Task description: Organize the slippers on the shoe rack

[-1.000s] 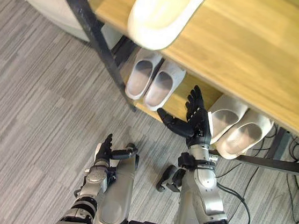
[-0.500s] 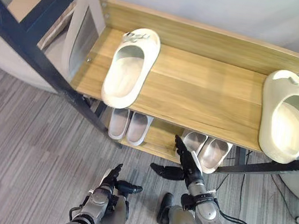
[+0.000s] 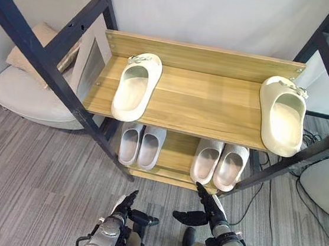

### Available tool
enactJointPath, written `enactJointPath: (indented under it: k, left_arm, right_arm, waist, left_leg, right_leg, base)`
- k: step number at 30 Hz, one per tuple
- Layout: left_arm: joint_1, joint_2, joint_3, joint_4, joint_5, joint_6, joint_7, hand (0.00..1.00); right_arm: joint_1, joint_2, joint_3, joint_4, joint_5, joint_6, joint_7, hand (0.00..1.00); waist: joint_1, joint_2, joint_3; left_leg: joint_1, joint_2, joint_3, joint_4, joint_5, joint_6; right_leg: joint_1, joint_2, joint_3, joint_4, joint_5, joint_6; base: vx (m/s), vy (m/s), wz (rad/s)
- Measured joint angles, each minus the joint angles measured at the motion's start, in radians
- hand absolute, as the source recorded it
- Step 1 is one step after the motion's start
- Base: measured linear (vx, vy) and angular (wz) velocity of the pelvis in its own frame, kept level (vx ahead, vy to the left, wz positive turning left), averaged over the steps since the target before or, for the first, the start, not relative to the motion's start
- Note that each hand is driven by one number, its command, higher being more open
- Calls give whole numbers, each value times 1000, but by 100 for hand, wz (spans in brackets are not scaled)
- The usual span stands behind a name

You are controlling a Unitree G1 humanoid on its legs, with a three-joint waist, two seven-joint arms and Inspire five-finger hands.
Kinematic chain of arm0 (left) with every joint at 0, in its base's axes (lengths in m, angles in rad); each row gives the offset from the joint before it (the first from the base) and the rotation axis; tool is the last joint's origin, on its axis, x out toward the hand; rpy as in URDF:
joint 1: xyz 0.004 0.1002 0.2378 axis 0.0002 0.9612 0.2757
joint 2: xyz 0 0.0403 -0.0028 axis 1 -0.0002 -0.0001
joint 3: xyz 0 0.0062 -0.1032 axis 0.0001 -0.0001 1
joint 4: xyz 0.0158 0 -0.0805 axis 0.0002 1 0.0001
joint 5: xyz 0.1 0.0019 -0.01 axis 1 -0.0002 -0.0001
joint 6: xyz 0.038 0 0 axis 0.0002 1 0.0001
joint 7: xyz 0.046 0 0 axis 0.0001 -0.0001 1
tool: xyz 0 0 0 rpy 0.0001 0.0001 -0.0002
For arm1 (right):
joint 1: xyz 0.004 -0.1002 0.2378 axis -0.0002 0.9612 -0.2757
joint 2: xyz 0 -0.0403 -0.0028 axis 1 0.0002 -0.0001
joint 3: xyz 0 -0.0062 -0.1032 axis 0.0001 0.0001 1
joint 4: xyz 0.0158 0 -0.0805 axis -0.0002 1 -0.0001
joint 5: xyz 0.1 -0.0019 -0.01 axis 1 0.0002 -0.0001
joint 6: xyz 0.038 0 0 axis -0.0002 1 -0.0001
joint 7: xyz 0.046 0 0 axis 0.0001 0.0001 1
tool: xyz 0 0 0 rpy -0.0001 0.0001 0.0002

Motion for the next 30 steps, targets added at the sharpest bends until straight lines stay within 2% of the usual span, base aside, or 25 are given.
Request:
enactJointPath:
  k: [5,8,9,13,16,21,30]
  left_arm:
    - [75,47,-153,-250,-9,-8,-47,100]
    - [118,111,-285,-450,-88,-29,-118,100]
    - [118,142,-348,-522,-137,-37,-158,100]
    - [93,200,-483,-664,-248,-50,-256,100]
    - [89,210,-538,-767,-356,-48,-311,100]
    - [51,221,-567,-944,-516,-41,-352,100]
    - [16,175,-489,-1232,-626,-41,-321,100]
  right_arm:
    - [40,1,-60,14,-13,2,1,100]
    - [43,-9,-95,43,-16,0,0,100]
    - [43,-23,-95,51,-14,-3,1,100]
    - [38,-48,-98,79,23,-7,12,100]
    - [38,-55,-95,84,24,-7,23,100]
    - [37,-64,-91,85,24,-6,35,100]
    - [41,-63,-82,102,26,-5,41,100]
  waist:
    - [-3,5,-8]
    - [-8,9,-25]
    - [-8,16,-32]
    - [-15,33,-44]
    - [-15,37,-54]
    - [-16,47,-64]
    - [-10,34,-96]
  left_leg:
    - [3,-14,-20,-16,8,1]
    - [22,-19,-35,-28,9,3]
    - [24,-21,-39,-33,11,6]
    - [36,-29,-61,-45,17,16]
    - [52,-29,-67,-56,17,16]
    - [71,-29,-74,-64,18,16]
    - [85,-22,-78,-67,16,14]
  right_leg:
    - [9,-4,-15,-17,9,3]
    - [34,-7,-29,-25,5,2]
    - [37,-9,-33,-25,1,4]
    - [55,-13,-56,-24,-10,7]
    - [69,-12,-69,-24,-20,6]
    - [88,-11,-76,-24,-26,5]
    - [92,-14,-75,10,-51,6]
  base:
    - [-31,10,7]
    - [46,4,16]
    - [70,8,9]
    - [69,2,16]
    - [53,0,9]
    - [21,0,5]
    - [0,0,0]
